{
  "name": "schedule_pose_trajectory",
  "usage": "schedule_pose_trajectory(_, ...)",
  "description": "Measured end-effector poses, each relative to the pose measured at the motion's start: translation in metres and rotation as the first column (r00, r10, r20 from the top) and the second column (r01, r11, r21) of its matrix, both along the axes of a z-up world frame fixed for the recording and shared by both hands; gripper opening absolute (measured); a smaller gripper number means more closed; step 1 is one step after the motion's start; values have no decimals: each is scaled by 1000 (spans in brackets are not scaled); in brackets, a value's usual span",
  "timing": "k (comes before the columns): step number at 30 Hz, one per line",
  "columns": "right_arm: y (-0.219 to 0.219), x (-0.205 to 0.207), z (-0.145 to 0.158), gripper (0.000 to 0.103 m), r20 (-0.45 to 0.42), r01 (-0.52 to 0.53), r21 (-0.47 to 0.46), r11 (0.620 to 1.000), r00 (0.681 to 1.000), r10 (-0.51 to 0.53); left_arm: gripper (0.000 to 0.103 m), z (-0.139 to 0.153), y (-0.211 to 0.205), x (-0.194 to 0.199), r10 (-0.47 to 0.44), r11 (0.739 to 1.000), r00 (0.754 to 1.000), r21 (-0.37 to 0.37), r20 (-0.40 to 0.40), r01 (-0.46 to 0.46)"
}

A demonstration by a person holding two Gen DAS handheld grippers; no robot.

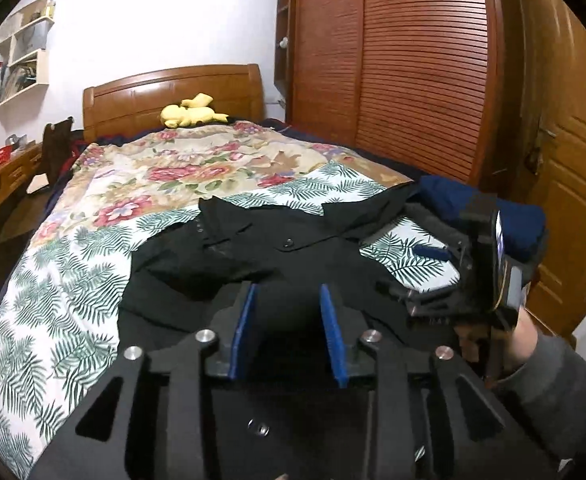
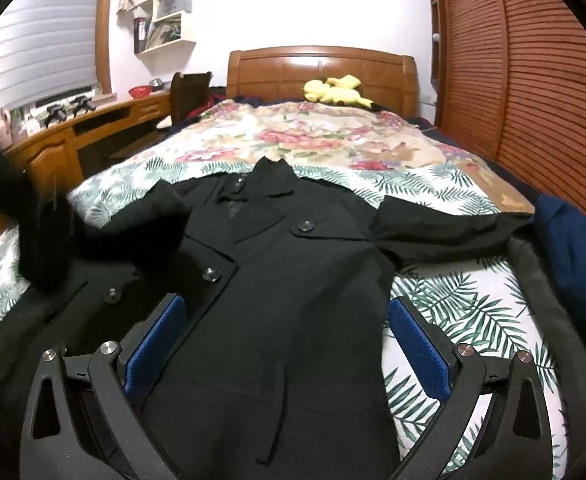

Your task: Fold large clothes

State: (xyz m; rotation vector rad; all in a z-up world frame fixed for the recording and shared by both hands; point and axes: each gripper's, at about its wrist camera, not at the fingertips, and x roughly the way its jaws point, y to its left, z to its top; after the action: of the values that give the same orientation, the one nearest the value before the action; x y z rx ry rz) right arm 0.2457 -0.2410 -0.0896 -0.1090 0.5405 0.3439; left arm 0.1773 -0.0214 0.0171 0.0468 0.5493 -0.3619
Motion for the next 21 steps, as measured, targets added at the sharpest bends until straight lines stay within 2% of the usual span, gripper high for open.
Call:
schedule_pose_trajectory(3, -2, -1, 4, 103, -3, -7, 21, 1000, 1000, 7, 35, -11, 7, -9, 26, 1000, 1000, -6, 6, -26)
schedule_pose_trajectory(6, 1, -5, 5, 103, -7, -25, 35, 999, 1000, 25, 36, -25, 24, -13, 43, 998, 999, -51, -17, -44)
schedule_pose_trajectory(13, 29, -11, -6, 103, -53, -119, 39, 992, 991, 121, 36, -52, 52, -14, 118, 991, 993, -54, -23, -119)
schedule_pose_trajectory(17, 55, -18, -20, 103, -95, -188, 36, 981, 977, 191, 36, -69, 66, -11, 185, 982, 983, -34, -12, -186)
schedule_pose_trajectory(21, 82, -27, -42, 102, -161, -265, 36, 963, 950, 268, 36, -83, 73, -9, 214, 976, 977, -35, -17, -214)
